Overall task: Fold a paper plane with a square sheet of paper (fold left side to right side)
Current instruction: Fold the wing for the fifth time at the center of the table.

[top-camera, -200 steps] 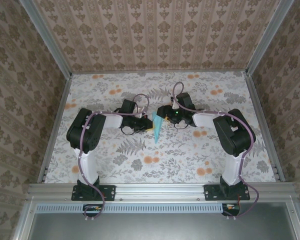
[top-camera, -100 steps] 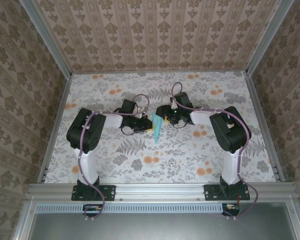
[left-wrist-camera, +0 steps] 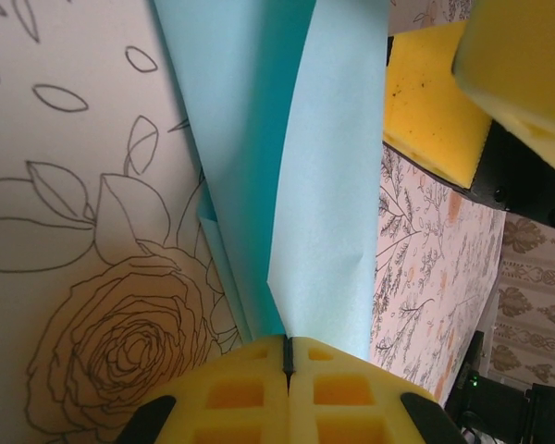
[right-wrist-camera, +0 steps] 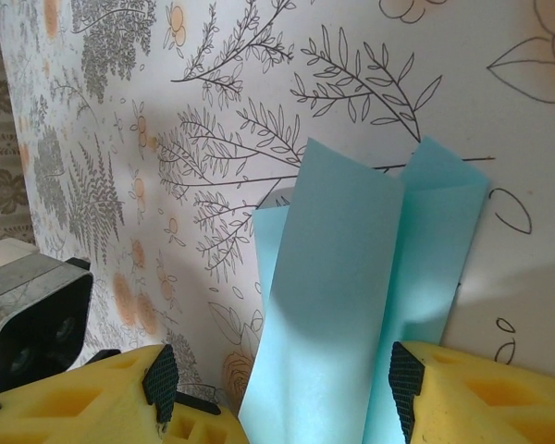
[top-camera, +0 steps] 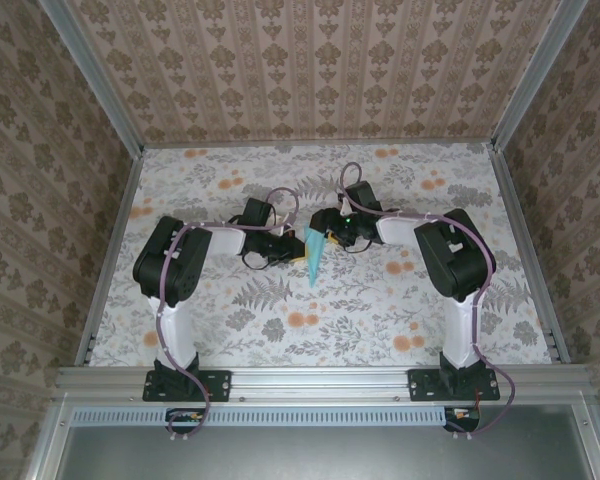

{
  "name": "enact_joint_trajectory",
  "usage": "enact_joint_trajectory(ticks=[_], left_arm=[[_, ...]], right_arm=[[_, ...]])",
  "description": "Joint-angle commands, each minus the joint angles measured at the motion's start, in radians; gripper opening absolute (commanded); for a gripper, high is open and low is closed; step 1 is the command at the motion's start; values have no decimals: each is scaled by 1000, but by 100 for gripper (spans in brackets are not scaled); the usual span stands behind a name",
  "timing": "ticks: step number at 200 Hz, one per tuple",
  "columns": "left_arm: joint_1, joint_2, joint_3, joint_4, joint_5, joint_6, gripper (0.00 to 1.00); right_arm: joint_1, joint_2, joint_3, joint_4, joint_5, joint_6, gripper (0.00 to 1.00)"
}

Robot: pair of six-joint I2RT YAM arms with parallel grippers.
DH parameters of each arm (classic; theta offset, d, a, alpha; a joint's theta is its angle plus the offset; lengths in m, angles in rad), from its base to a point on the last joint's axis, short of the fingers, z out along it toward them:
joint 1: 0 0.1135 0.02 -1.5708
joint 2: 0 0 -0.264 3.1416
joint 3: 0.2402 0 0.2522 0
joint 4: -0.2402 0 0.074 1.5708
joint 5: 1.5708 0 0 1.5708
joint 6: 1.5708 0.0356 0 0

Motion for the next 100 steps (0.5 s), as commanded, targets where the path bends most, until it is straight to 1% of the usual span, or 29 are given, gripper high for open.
enact_joint_trajectory(ticks=[1,37,100], left_arm=[[8,-4,32,-25,-5,40,0],[8,4,52,-51,-8,57,0],[9,23,73,-76,-12,73,0]], right_arm=[[10,36,43,-125,34,-15,65],[17,61,104,-281,70,-55,65],[20,77,104,-286,72,-52,65]])
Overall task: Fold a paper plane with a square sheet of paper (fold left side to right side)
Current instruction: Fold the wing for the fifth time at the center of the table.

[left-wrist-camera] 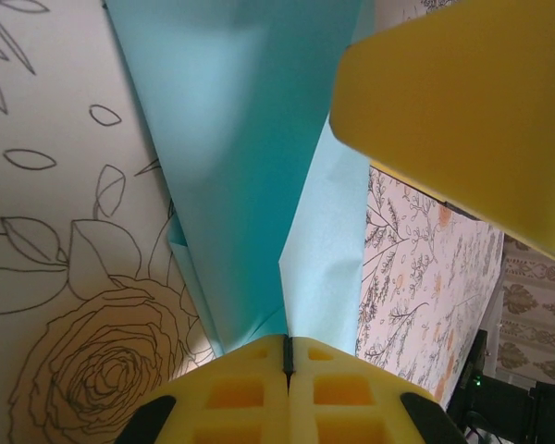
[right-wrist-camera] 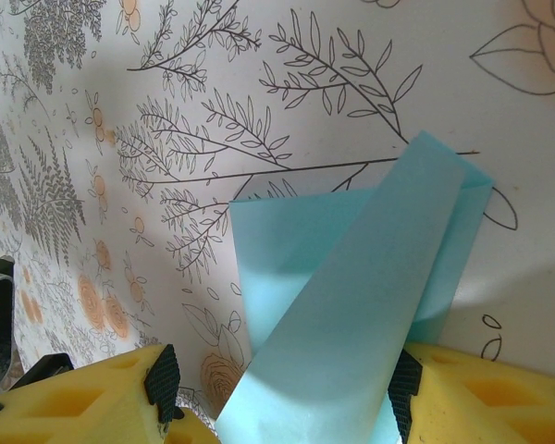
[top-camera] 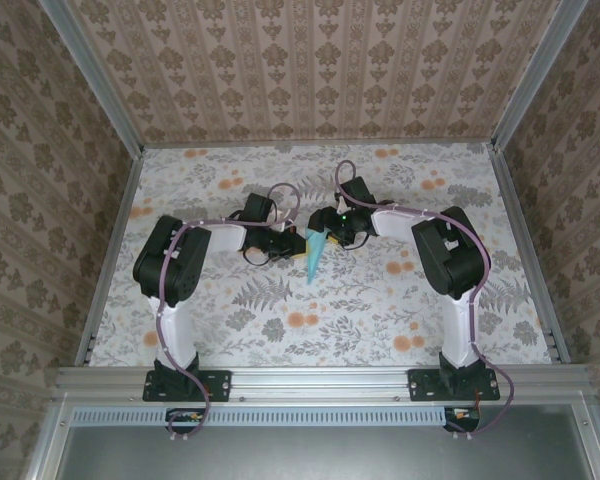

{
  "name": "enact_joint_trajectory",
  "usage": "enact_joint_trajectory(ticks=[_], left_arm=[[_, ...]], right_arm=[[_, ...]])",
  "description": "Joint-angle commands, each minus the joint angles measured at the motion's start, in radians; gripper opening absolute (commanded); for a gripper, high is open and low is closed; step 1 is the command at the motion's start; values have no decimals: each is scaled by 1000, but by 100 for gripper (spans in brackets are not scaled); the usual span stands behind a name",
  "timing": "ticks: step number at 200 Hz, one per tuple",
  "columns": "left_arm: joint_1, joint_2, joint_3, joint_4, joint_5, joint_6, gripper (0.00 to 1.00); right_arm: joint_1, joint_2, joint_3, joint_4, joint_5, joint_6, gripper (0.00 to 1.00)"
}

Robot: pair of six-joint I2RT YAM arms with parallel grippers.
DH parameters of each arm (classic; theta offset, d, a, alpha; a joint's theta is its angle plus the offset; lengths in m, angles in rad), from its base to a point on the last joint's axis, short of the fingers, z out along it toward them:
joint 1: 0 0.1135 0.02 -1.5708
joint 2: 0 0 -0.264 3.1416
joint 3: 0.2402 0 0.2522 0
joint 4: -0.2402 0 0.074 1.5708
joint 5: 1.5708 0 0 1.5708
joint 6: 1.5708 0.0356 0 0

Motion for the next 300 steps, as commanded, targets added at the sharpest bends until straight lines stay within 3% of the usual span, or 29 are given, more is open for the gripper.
enact_joint_trajectory(ticks=[1,119,207,226,255,300], left_arm=[[8,22,26,-29,-7,37,0],[9,68,29,-37,-30,39,0],[8,88,26,-65,-59,42,0],[8,89,26,-74,-64,47,0],[8,94,30,-84,-69,53,0],[9,90,30,-95,-77,58,0]], right_arm=[[7,45,0,-108,31,-18,65],[9,34,0,-87,14,-32,65],[-3,-111,-35,-65,37,-55,66],[-1,-131,-50,-66,52,-60,60],[0,-119,-36,4,-16,-45,33],[9,-61,8,-21,-12,-54,21]])
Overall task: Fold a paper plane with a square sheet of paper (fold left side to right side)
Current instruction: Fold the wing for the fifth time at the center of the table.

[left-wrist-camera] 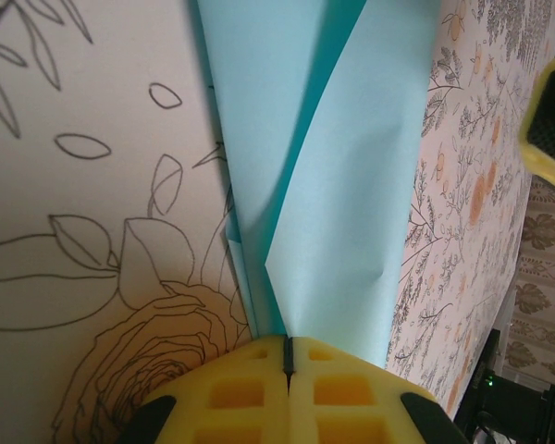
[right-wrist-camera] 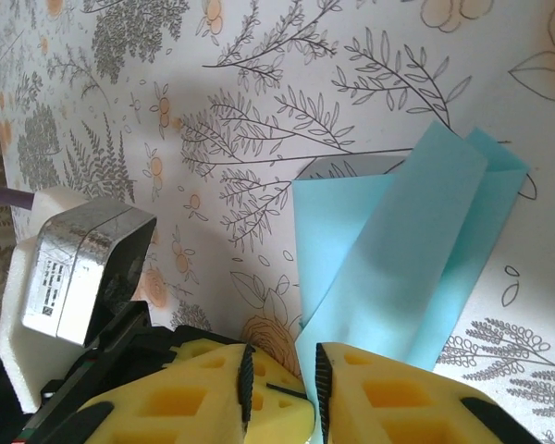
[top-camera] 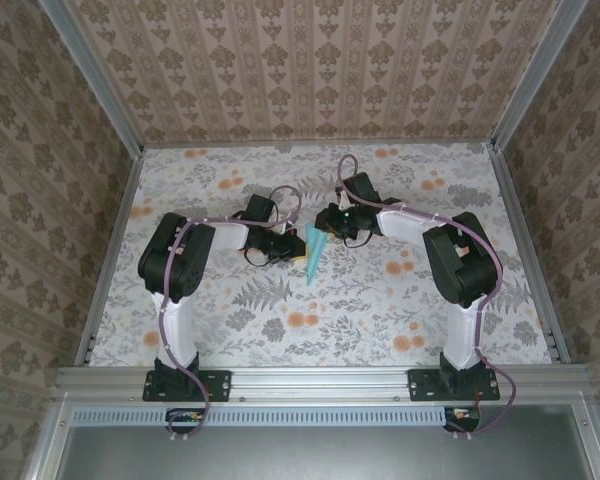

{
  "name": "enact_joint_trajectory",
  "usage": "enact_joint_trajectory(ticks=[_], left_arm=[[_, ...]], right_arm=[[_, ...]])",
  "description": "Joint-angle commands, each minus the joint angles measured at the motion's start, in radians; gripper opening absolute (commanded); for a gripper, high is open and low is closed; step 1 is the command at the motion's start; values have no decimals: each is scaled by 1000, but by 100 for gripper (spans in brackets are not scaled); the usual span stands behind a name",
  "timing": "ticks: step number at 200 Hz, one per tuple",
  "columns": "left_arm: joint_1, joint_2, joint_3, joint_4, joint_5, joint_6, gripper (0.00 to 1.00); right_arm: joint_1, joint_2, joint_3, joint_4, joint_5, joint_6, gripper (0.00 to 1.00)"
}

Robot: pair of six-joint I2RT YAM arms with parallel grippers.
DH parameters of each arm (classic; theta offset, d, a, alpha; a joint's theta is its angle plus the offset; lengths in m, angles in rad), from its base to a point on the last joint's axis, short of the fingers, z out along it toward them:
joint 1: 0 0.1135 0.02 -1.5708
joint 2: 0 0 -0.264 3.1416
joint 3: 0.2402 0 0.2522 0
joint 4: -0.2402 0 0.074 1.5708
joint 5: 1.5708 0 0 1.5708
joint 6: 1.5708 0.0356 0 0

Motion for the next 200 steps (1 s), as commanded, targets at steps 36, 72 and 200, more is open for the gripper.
enact_joint_trajectory(ticks=[36,72,200], left_arm=[[7,43,10,-69,-73,49,0],[8,46,14,-78,-77,50,0],[7,57,28,-104,-78,60,0]], right_arm=[[7,58,27,-29,5,-16,12],[7,85,30,-45,12,-30,9],[1,143,38,-114,63,-63,8]])
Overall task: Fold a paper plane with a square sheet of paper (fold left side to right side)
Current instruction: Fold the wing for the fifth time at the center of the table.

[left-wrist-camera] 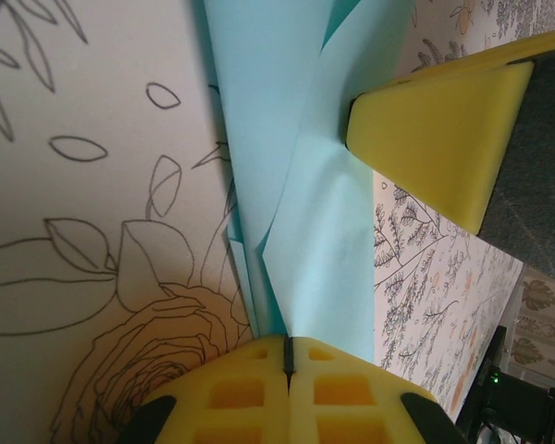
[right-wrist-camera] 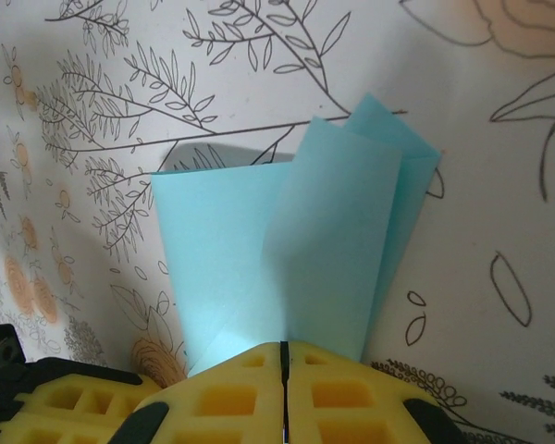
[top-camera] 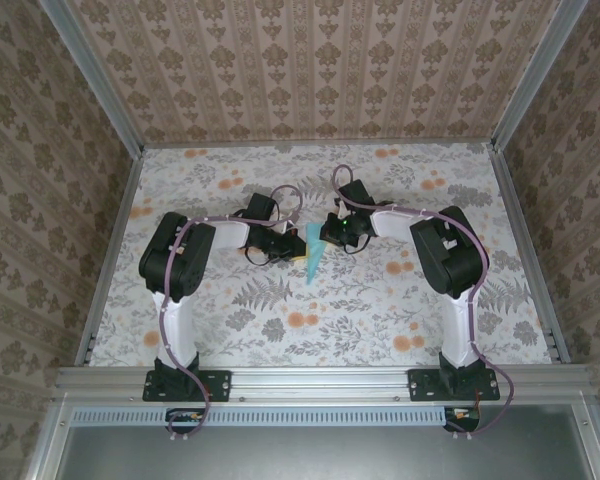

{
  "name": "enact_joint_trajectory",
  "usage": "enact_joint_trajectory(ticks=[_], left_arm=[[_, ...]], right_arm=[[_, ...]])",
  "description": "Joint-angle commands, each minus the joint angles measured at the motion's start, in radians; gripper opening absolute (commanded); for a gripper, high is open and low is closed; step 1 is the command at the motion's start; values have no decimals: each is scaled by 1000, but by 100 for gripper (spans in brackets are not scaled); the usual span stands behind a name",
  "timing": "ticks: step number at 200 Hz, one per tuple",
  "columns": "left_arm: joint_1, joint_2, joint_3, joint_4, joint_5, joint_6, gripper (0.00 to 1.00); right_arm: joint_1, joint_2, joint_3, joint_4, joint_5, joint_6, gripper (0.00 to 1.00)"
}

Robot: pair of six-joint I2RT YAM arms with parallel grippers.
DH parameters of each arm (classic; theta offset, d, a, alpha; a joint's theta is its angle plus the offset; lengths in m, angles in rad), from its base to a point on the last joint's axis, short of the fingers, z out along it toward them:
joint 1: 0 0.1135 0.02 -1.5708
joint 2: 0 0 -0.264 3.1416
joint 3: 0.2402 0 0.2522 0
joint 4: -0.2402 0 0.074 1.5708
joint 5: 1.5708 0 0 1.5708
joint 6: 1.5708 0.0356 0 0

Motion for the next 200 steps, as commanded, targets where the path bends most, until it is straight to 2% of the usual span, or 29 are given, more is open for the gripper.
enact_joint_trajectory(ticks=[1,43,96,130,161,200], left_arm=[[9,49,2,-55,-70,38,0],[12,0,13,-56,-46,29,0],[13,-142,58,-138,-26,35,22],[1,-209,20,-145,25,3,21],[-47,-212,-17,-71,107,-73,20],[-98,-166,-13,-56,94,-94,21]], right_arm=[[1,37,13,-61,31,-14,8],[0,50,-5,-101,40,-16,6],[-1,54,-17,-107,43,-22,6],[1,54,-17,-107,40,-27,6],[2,55,-16,-107,38,-28,6],[2,58,-14,-106,34,-30,6]])
